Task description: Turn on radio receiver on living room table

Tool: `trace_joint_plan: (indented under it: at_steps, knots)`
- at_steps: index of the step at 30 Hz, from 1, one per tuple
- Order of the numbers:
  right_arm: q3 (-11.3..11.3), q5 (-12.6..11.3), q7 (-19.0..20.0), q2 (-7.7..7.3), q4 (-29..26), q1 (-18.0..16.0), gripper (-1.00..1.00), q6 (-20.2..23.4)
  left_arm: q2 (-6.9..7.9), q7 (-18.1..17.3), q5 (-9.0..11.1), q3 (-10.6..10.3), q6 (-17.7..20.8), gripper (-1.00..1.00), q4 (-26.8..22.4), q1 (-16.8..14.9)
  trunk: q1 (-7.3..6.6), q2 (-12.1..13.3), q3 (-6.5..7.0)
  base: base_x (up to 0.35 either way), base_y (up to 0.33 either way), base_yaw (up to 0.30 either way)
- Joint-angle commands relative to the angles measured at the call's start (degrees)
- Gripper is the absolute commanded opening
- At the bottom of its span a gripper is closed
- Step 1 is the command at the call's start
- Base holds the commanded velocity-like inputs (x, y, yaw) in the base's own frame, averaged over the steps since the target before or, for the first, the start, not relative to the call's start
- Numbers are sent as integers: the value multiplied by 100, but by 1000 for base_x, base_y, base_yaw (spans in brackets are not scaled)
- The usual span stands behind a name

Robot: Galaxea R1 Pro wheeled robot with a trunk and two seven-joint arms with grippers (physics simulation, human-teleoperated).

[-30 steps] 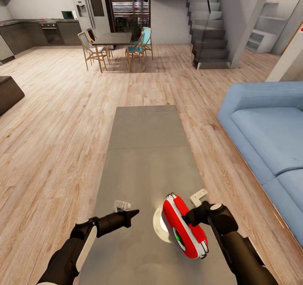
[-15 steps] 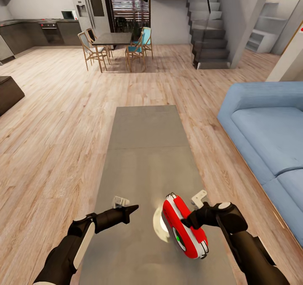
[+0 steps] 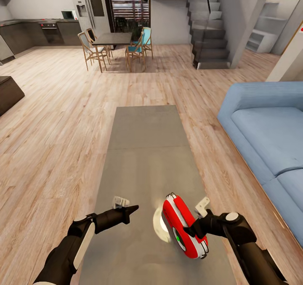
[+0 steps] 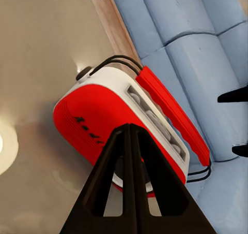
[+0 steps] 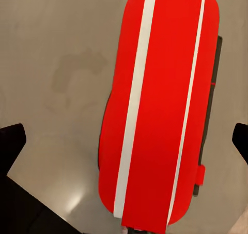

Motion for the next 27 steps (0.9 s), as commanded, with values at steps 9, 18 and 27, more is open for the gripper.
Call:
trace_joint_plan:
  at_steps: [9,18,27]
  knots:
    - [-269,-7,34,0,38,336,100,-455,-8,1,0,0,1,-100,9,0,0,0,0,0,0,0]
    - [-293,-20,46,0,77,375,100,-481,2,8,-7,0,15,-100,-4,0,0,0,0,0,0,0]
    - [-294,-27,48,0,141,377,100,-486,8,15,-9,1,9,-100,-8,0,0,0,0,-1,0,0]
